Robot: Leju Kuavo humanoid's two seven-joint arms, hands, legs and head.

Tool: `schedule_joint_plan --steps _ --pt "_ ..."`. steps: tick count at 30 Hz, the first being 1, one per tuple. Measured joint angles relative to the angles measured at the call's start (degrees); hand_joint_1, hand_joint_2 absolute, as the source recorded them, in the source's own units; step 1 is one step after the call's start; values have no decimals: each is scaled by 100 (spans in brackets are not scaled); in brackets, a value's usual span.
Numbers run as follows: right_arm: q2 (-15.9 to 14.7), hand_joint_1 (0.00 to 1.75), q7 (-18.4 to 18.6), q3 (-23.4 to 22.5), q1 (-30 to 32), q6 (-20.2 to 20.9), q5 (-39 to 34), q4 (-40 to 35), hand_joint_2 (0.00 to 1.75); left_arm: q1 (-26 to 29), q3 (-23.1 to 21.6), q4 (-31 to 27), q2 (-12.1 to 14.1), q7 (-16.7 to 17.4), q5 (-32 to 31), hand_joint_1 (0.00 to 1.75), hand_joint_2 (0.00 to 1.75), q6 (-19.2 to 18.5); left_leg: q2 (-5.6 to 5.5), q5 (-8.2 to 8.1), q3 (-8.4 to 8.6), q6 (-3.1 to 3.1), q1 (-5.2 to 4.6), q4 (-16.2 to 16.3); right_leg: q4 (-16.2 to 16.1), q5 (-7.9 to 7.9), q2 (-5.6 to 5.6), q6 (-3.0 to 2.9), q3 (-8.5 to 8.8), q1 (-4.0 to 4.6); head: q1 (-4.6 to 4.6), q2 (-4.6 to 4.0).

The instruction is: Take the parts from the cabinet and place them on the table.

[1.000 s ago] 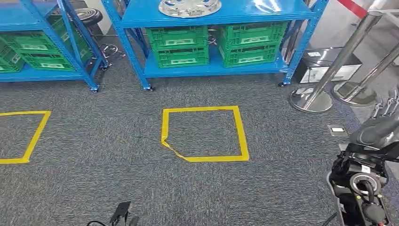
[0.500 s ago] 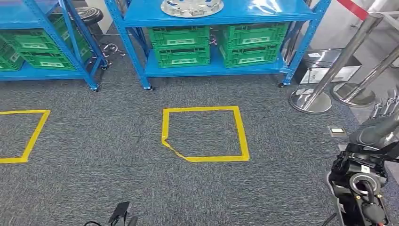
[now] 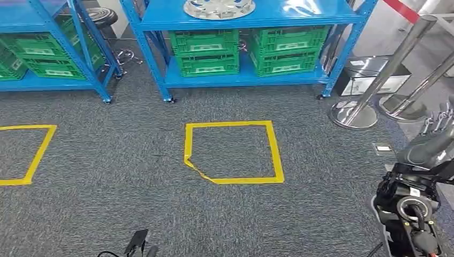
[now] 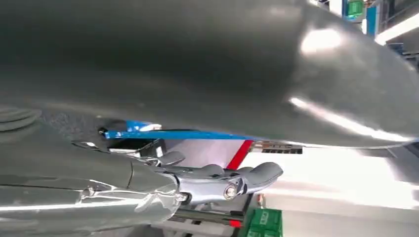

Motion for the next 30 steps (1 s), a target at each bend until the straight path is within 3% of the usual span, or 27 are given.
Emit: schedule_joint_plan --steps 4,5,6,9,10,11,12,14,15,16,17,20,21,22,24,25,26,27,29,30 --pt "0 0 0 0 -7 0 0 9 0 -1 0 0 13 0 0 0 0 0 -2 16 -12 75 -13 -28 -73 42 -6 86 28 -7 0 0" --pt "0 0 -2 0 -9 0 2 0 0 0 0 0 9 2 0 0 0 0 -1 85 68 109 88 -176 -65 14 -2 112 17 1 15 0" --pt "0 0 -7 -2 -13 0 2 2 0 -1 0 0 7 0 0 0 0 -4 9 108 119 115 67 -253 91 -92 19 117 -27 9 26 0" --pt "0 0 -4 -4 -6 0 2 20 0 3 0 0 -2 0 0 0 0 -7 20 98 142 135 68 -260 1472 -712 16 163 -689 -20 74 0" --pt "0 0 -4 -4 5 0 2 28 0 5 0 0 -9 0 0 0 0 -7 18 88 144 134 67 -255 1760 -769 17 185 -850 -31 74 0" --pt "0 0 -4 -7 6 0 2 35 0 12 0 0 -13 0 0 0 0 -9 11 75 154 119 74 -244 1762 -685 15 201 -874 -43 79 0" --pt "0 0 -4 -7 4 0 2 39 0 19 0 0 -18 0 0 0 0 -13 5 53 172 93 90 -230 1501 -478 9 218 -765 -58 79 0" --pt "0 0 -4 -9 -2 0 2 39 0 21 0 0 -26 0 0 0 0 -20 -9 -38 212 5 148 -137 394 122 -27 278 -234 -111 85 0" --pt "0 0 -5 -7 -1 0 2 50 0 19 0 2 -11 0 0 0 0 -24 -17 -88 204 -59 138 -88 114 38 -83 315 -96 -107 94 0" --pt "0 0 -4 0 -5 4 2 52 0 11 0 2 -13 -2 0 0 0 -24 -20 -118 164 -104 94 0 74 44 -24 223 -99 -77 127 0" --pt "0 0 0 0 6 9 2 52 0 11 0 0 -9 -7 0 0 0 -31 -23 -108 156 -119 93 -21 120 23 -1 126 -123 -72 90 0" --pt "0 0 -7 -4 5 11 17 46 0 12 0 0 -13 -11 0 0 0 -35 -2 -149 184 -186 133 -45 130 -13 65 -28 -119 -57 50 0" --pt "0 0 -9 -4 3 9 24 46 0 2 0 0 -11 -18 0 0 0 -35 -105 -241 138 -193 141 106 123 -19 73 -67 -97 -59 20 0" --pt "0 0 -9 -4 -9 9 26 46 0 -2 0 0 -11 -17 -2 0 0 -35 -163 -424 -54 -193 139 475 123 -28 75 -96 -89 -57 6 0" --pt "0 0 -7 -2 -4 9 26 46 0 15 0 0 -13 -17 0 0 0 -37 -218 -861 -704 -196 108 1632 124 -51 95 -148 -86 -27 -41 0" --pt "0 0 -7 -2 -3 9 26 46 0 34 0 0 -13 -17 0 0 0 -37 -225 -927 -954 -182 101 2012 124 -62 119 -164 -79 -4 -50 0" --pt "0 0 -7 -2 -3 11 26 48 0 48 0 0 -13 -17 0 0 0 -37 -226 -846 -1081 -151 93 2113 123 -71 145 -179 -63 16 -55 0" --pt "0 0 -7 0 -3 9 26 48 0 54 0 0 -13 -17 -2 0 0 -37 -231 -642 -1062 -100 74 1944 123 -84 174 -195 -40 35 -57 0" --pt "0 0 -7 0 -6 13 26 48 0 47 0 0 -11 -17 0 0 0 -37 -255 3 -680 58 -6 903 118 -120 225 -211 30 79 -79 0" --pt "0 0 -7 0 -7 13 33 48 0 45 0 0 2 -17 -2 0 0 -37 -315 249 -460 182 -68 367 114 -138 242 -210 53 83 -83 0"
